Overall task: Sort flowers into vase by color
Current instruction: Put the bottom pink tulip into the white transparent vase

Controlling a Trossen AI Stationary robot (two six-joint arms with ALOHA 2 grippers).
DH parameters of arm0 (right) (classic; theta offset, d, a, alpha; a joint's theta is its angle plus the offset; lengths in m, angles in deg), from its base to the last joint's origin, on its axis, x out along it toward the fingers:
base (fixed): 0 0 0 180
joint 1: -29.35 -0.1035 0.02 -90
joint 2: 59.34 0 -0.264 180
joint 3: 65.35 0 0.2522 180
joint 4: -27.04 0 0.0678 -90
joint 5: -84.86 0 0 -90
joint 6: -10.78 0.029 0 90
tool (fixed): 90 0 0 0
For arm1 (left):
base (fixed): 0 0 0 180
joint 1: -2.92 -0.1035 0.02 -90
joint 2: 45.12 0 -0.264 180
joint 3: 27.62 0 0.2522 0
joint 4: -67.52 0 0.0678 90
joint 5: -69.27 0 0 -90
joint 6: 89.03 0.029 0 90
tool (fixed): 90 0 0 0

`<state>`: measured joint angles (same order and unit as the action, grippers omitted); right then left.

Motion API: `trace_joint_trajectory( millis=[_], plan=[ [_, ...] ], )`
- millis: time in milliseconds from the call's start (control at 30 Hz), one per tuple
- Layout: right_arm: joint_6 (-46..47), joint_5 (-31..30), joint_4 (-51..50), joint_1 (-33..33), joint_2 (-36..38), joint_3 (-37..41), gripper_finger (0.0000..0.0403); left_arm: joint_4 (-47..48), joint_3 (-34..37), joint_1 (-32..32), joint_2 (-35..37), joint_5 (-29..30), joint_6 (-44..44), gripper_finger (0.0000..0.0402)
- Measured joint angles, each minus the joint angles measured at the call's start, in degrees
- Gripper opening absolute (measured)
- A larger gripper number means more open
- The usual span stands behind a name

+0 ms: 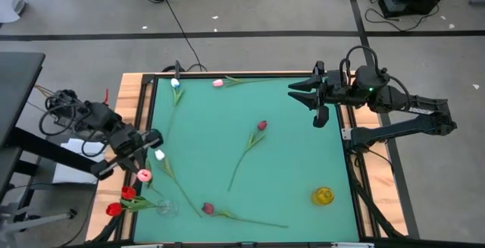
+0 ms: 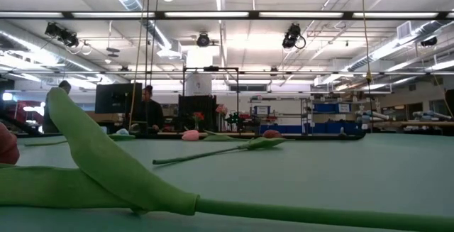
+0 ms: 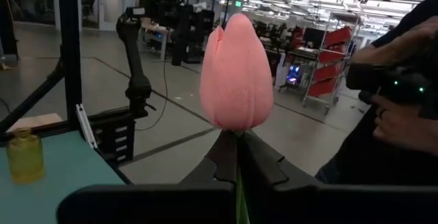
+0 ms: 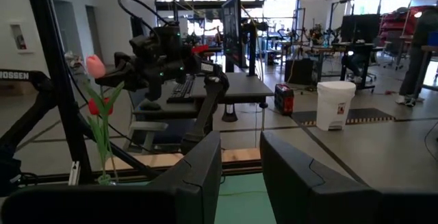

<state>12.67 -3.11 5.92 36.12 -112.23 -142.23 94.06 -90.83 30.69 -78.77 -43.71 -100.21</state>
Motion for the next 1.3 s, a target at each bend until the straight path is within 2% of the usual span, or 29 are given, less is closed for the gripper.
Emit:
trace_joint_trajectory(
  millis=[767, 1300],
  plan=[
    [0.0, 0.0, 0.0, 0.0, 0.0, 0.0, 0.0112, -7.1, 0.2, 0.0, -0.1, 2.4, -7.1, 0.0009],
    [0.0, 0.0, 0.0, 0.0, 0.0, 0.0, 0.0112, -2.5, 0.2, 0.1, -0.1, 1.9, -5.5, 0.0009]
  ],
)
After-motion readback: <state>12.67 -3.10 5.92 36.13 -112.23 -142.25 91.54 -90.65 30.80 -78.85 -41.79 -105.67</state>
